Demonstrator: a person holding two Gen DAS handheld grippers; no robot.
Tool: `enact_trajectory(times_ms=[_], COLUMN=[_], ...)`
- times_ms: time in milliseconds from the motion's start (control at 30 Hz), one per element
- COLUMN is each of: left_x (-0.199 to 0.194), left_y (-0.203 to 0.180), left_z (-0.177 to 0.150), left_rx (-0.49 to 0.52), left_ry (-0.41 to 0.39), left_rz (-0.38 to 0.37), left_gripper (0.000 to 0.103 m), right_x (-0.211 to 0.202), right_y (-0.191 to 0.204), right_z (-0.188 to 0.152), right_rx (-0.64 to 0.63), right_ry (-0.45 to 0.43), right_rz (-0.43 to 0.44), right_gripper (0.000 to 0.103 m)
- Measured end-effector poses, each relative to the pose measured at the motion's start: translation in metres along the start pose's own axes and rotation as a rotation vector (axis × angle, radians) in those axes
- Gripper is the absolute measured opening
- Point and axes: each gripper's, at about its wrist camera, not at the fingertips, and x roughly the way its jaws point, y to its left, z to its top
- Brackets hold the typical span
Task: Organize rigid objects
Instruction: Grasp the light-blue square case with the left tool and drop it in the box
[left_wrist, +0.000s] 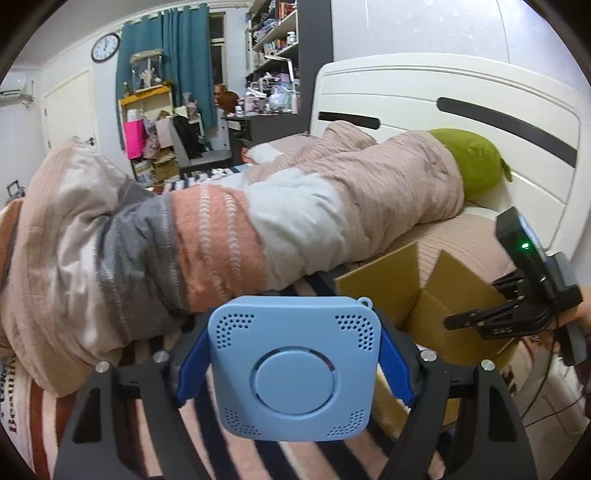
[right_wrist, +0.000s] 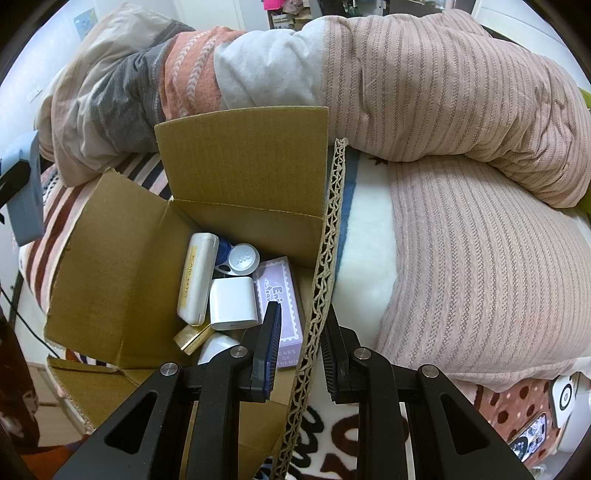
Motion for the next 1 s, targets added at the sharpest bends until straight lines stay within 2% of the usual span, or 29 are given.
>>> enact_trajectory(times_ms=[267, 567, 667, 833, 1000], left_x=[0.027, 0.068, 0.07, 0.066, 0.049], left_y=[-0.047, -0.072, -0.074, -0.075, -0.071], left_z=[0.015, 0.013, 0.011, 0.007, 0.005], left_rx=[0.038, 0.033, 0.036, 0.041, 0.03], left_ry=[0.046, 0.177, 0.194, 0.204, 0.18], left_rz=[-0.11, -0.164, -0.171, -0.176, -0.182], left_gripper=[0.077, 0.077, 0.077, 0.077, 0.08], right_x=[0.0, -0.001, -0.002, -0.005, -0.008], right_y=[-0.001, -0.002, -0.003, -0.003, -0.003], right_z=[-0.001, -0.002, -0.003, -0.003, -0.005], right_rx=[0.001, -0.007, -0.003, 0.001, 0.002], right_ry=[-0.004, -0.004, -0.013, -0.022, -0.03], right_rz=[0.007, 0.012, 0.022, 0.02, 0.008], right_gripper=[0.018, 0.017, 0.023, 0.024, 0.037])
